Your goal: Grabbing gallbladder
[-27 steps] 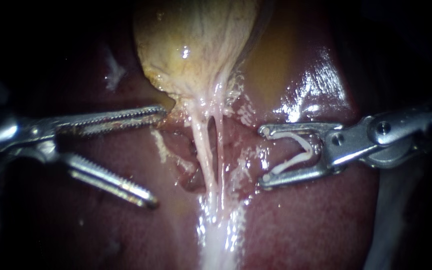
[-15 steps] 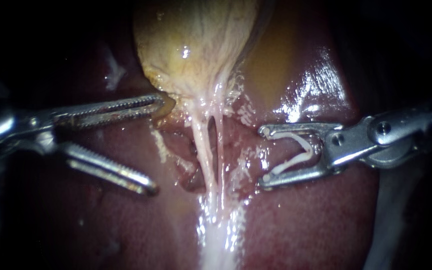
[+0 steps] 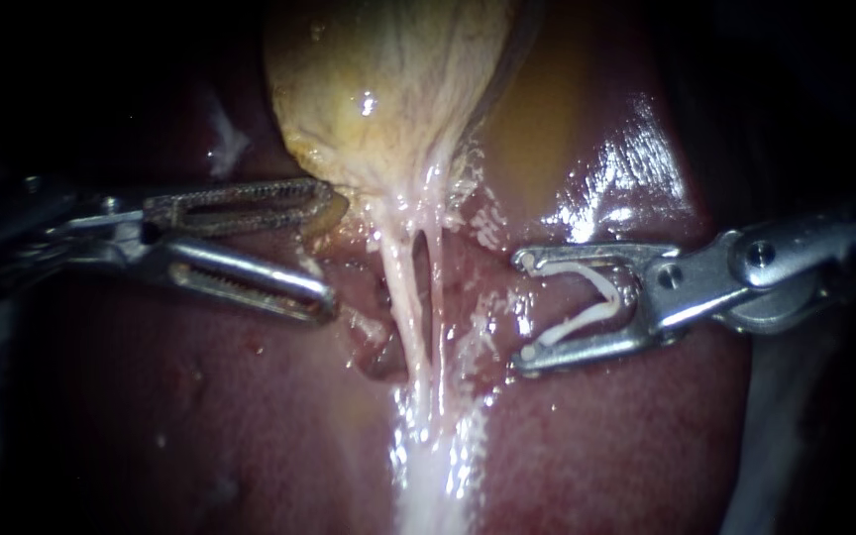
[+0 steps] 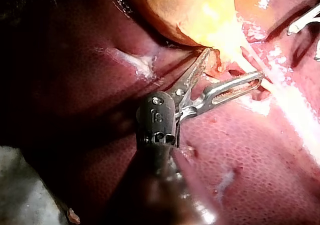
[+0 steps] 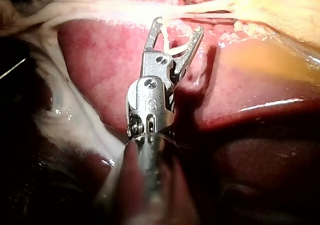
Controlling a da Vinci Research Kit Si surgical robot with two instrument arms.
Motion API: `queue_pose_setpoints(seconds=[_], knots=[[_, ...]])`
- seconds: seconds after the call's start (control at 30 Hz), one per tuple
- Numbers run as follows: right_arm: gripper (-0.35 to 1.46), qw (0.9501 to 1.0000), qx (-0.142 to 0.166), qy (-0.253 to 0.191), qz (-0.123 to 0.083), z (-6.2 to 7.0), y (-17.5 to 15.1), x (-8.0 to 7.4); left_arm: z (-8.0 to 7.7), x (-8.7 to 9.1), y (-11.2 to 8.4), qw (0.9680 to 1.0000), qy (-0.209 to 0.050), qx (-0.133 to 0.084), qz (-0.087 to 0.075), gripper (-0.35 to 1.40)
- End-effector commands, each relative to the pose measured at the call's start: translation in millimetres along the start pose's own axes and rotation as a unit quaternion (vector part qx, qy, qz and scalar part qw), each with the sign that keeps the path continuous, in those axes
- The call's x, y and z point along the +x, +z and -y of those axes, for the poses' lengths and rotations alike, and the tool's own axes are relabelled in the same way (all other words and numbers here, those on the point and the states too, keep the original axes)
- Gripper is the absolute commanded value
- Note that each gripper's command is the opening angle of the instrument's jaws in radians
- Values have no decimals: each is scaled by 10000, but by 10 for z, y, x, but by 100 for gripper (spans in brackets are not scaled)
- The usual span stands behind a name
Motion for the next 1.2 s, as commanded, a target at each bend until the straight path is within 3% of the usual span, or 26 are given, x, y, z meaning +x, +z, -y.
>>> queue_pose_setpoints(seconds=[0.03, 0.2, 0.53, 0.93, 1.07, 1.2], knots=[[50, 10000, 1, 0, 0, 0, 0, 0, 1, 0, 1, 10000, -24, 21, 8, 74], [50, 10000, 1, 0, 0, 0, 0, 0, 8, 3, 8, 9999, -88, 66, 18, 74], [50, 10000, 0, 0, 0, 0, 0, 0, 9, 15, 18, 9999, -124, 91, 24, 42], [50, 10000, -4, 2, 0, 0, 2, 1, 25, 17, 20, 9997, -185, 134, 1, 26], [50, 10000, -3, 1, 0, 0, 1, 1, 28, 16, 17, 9995, -270, 130, 4, 7], [50, 10000, -2, 1, 0, 0, 1, 0, 25, 15, 12, 9995, -274, 122, -8, -30]])
